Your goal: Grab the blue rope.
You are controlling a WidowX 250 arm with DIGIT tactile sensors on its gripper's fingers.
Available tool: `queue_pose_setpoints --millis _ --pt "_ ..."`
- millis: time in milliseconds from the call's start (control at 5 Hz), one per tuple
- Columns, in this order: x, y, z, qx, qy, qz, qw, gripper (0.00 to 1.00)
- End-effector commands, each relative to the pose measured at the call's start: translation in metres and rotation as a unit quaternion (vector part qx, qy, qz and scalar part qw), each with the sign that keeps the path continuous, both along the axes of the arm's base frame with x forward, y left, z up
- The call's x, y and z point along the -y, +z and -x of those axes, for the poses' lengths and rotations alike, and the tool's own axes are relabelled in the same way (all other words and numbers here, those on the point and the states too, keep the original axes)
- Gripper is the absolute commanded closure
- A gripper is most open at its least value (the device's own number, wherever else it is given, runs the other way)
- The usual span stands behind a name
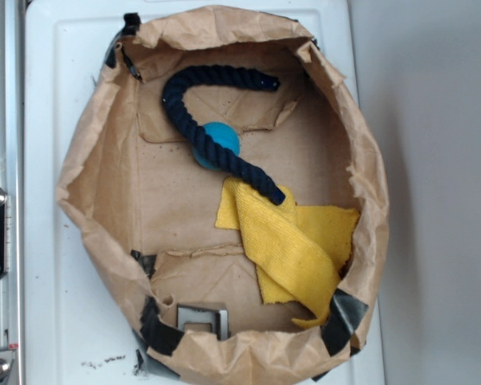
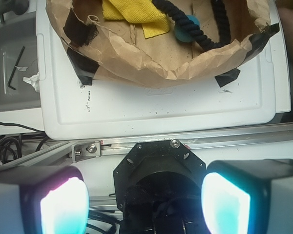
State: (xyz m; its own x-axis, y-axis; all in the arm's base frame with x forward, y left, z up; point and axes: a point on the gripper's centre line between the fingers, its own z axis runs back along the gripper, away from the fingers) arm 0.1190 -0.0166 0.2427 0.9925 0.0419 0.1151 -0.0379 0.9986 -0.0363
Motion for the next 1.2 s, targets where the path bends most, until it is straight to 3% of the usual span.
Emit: queue_pose_setpoints --millis 0,200,400,600,800,1000 --pt "0.0 0.0 0.0 0.0 0.0 0.0 1.0 0.0" --pt "-0.009 -0.001 -0.05 0.037 -0.038 0.027 0.998 0.0" --pt "0.0 -0.006 -0.056 0.029 -0.029 0.048 0.998 0.0" --pt "-0.009 -0.016 -0.059 0.033 -0.021 0.027 0.999 0.0" --pt "-0.017 -0.025 -0.069 0.063 -0.128 0.027 0.989 0.0" --pt "-0.023 -0.036 -0.083 0.048 -0.157 0.019 0.986 0.0"
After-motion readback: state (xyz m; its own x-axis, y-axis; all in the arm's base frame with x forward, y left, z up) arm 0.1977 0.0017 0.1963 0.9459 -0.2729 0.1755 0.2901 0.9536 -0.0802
